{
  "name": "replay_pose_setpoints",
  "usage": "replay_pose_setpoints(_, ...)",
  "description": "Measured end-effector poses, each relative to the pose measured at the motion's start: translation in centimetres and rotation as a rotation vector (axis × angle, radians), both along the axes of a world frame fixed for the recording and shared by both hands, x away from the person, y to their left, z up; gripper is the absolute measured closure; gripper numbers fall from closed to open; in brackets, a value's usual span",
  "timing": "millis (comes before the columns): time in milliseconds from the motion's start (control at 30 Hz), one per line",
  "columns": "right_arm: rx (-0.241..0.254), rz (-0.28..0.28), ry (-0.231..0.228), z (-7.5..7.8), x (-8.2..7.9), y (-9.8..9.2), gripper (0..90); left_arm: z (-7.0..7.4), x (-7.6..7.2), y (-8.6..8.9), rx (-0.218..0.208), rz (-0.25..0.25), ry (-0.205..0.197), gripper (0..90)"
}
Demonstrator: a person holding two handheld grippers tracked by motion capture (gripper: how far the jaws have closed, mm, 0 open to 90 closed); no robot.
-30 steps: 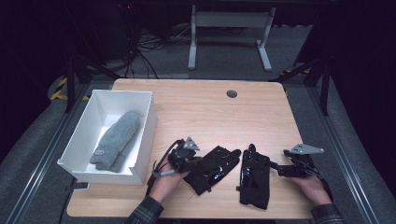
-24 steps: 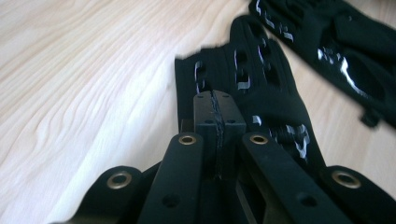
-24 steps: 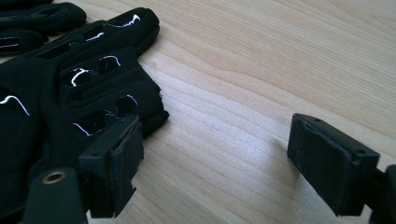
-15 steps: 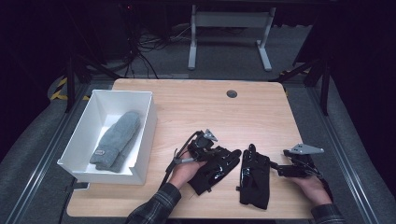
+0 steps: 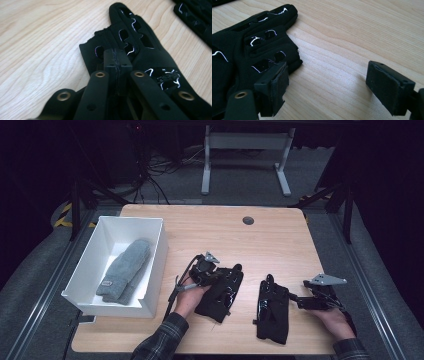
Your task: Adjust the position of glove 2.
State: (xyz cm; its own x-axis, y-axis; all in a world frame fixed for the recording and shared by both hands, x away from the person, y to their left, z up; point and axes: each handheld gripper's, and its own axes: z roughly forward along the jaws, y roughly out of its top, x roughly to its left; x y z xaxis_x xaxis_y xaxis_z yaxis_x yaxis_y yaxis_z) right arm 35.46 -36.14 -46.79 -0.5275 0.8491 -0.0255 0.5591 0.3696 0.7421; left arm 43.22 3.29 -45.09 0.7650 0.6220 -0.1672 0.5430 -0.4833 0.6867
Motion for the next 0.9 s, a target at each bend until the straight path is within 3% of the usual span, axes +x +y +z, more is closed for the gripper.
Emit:
replay_pose_setpoints(233, 0.000, 0.001, 0.000, 0.0, 0.0, 0.0, 18.9, 1.0, -1.9, 1.8, -0.002, 0.020, 0.002, 68.1)
replay_pose_setpoints(333, 0.000, 0.000, 0.000, 0.0, 0.0, 0.0, 18.9, 0.7, -2.8, 2.5, 0.007, 0.036, 0.008, 59.3)
replay_pose_setpoints(467, 0.000, 0.000, 0.000, 0.0, 0.0, 0.0, 18.9, -0.1, -3.7, 2.7, 0.025, 0.038, 0.020, 55.0)
replay_pose_setpoints(600, -0.001, 0.000, 0.000, 0.0, 0.0, 0.0, 18.9, -0.9, -3.6, 2.3, 0.047, 0.040, 0.033, 58.2)
replay_pose_setpoints(767, -0.001, 0.005, -0.002, 0.0, -0.1, 0.0, 20.5, -0.9, -3.6, 2.3, 0.052, 0.063, 0.021, 72.2)
replay_pose_setpoints(900, -0.014, 0.021, -0.002, 0.2, -0.2, 0.1, 29.0, -1.0, -3.5, 2.5, 0.045, 0.071, 0.030, 84.9)
